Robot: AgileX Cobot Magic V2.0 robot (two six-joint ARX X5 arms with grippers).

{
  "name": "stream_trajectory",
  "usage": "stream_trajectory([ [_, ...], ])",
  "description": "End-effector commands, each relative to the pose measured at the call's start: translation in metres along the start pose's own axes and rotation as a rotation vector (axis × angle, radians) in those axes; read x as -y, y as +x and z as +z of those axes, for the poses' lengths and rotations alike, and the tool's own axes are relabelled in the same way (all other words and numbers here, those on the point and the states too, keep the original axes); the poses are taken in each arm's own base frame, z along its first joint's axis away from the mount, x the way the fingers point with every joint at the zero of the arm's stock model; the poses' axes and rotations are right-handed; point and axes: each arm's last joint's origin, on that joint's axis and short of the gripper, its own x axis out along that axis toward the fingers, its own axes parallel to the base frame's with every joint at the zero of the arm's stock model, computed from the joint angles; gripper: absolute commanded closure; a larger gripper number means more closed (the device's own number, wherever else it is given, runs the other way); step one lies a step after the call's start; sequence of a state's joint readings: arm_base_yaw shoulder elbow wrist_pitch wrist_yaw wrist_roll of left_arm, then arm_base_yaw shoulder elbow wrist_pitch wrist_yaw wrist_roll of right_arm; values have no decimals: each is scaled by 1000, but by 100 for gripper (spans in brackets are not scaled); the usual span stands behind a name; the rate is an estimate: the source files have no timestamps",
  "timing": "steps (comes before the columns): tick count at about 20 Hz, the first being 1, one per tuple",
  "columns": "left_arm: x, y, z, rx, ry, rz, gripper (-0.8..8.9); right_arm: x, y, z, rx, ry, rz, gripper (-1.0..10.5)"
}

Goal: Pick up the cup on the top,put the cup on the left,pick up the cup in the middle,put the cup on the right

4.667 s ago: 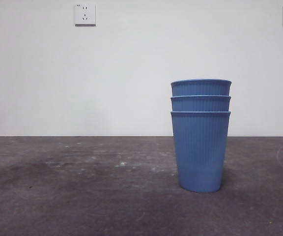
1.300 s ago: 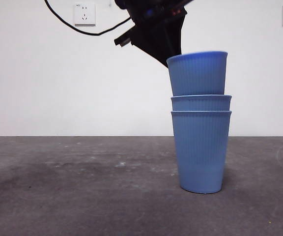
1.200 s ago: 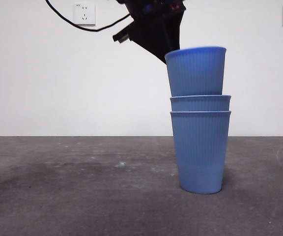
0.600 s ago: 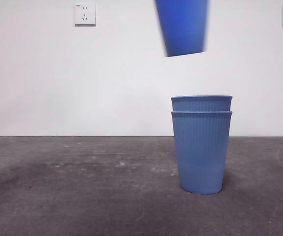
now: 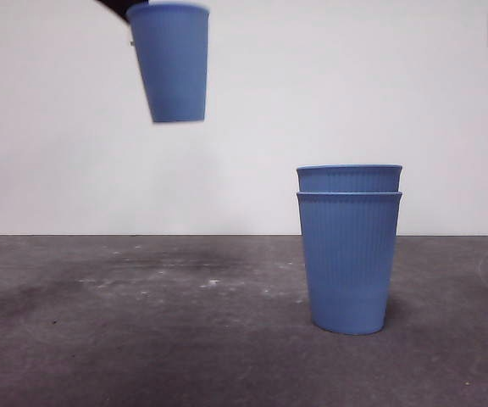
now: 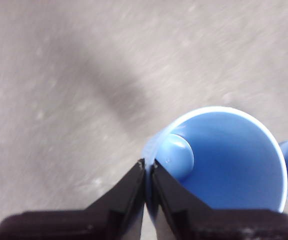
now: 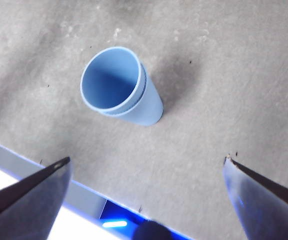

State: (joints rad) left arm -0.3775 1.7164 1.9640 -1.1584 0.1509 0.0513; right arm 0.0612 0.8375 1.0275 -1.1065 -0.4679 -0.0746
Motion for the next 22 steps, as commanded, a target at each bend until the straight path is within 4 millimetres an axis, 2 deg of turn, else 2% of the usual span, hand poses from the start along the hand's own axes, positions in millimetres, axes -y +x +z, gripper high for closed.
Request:
stream_trajectory([
  [1, -9, 23, -10, -45, -1, -2, 822, 2, 3, 5, 11, 0, -2, 443],
  [6, -18, 87, -46, -112, -17, -8, 822, 9, 15, 13, -13, 20, 0, 443],
  [10, -21, 118, -72, -139, -42, -8, 822, 12, 22, 19, -16, 23, 4, 443],
  [15, -23, 137, -91, -150, -47, -8, 822, 12, 27, 22, -18, 18, 12, 443],
  [19, -23, 139, -93, -152, -70, -7, 805, 13, 27, 22, -20, 22, 11, 443],
  [20, -23, 139, -93, -152, -73, -7, 756, 13, 28, 22, -20, 22, 12, 443],
  [22, -22, 139, -93, -153, -74, -11, 551, 12, 28, 22, -23, 19, 15, 443],
])
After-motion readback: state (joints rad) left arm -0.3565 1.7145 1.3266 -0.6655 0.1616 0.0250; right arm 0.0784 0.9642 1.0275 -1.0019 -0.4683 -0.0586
